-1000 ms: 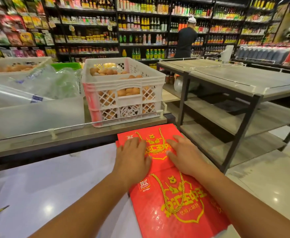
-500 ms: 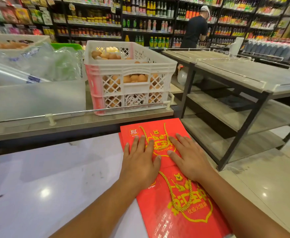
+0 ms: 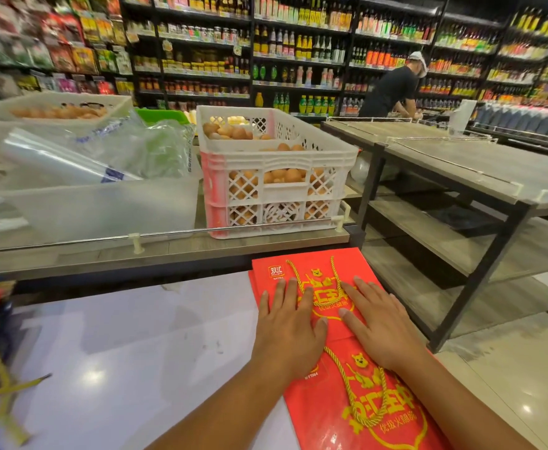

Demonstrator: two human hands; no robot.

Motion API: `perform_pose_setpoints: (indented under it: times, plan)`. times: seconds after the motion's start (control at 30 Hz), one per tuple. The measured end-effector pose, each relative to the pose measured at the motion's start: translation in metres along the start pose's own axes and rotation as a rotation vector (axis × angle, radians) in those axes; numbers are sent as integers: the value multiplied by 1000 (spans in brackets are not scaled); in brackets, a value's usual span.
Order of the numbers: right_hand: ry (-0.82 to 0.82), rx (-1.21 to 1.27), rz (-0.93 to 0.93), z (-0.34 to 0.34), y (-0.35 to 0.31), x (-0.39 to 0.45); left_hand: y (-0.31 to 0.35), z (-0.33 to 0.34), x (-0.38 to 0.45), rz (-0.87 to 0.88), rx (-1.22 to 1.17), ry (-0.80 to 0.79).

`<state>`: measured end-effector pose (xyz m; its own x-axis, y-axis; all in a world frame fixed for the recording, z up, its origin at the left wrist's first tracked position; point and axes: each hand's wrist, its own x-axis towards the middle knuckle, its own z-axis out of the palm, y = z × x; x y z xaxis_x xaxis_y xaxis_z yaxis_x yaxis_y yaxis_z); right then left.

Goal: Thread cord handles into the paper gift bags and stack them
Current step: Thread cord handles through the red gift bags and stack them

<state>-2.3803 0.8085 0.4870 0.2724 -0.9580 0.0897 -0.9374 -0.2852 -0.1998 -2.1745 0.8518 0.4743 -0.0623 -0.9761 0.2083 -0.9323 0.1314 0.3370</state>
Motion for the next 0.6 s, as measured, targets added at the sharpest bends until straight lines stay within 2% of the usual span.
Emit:
perform_pose_setpoints:
  times: [0.27,0.37,0.43,0.5,0.6]
  plan:
    - [20,-58,3,-4,-7,-7,1,-12,1,-3,17,-98]
    - [3,-141,12,-8,-13,-8,-6,-30,0,68,39,-180]
    - [-1,-280,-5,-15,-19,-9,-18,-51,-11,146,26,-212]
    - [82,-379,-87,-25,-32,-11,-36,-77,-32,199,9,-190]
    - [284,-286,-205,-36,-71,-15,-69,-122,-76,201,-14,-84]
